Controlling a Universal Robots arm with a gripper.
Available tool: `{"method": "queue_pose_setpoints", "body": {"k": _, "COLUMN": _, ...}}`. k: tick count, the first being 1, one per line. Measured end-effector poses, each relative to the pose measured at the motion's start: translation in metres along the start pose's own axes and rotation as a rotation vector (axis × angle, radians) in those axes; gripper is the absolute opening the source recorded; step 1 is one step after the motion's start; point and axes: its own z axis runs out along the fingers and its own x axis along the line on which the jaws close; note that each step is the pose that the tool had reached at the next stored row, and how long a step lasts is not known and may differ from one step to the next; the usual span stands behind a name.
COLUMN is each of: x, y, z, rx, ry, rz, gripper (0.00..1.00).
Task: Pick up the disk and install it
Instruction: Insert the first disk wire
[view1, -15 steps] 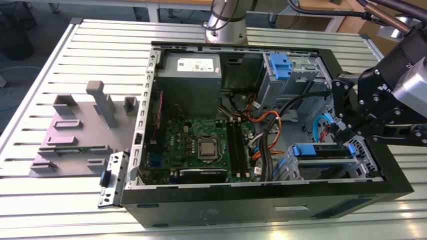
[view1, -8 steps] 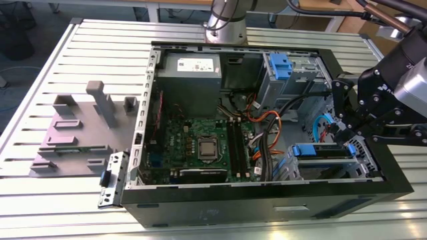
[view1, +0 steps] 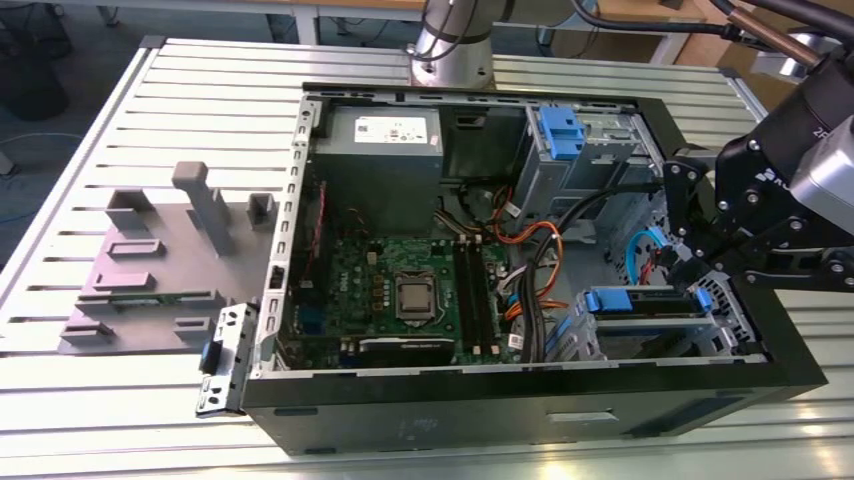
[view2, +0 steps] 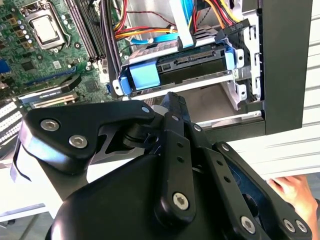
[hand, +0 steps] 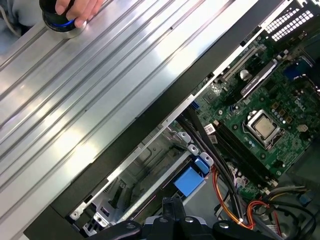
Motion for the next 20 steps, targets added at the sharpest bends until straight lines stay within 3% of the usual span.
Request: {"method": "queue_pose_setpoints", "body": {"k": 20, "x": 0.0, "y": 0.0, "z": 0.0001, "rx": -0.0021, "ry": 0.0009, "rz": -0.027, "gripper": 0.11}}
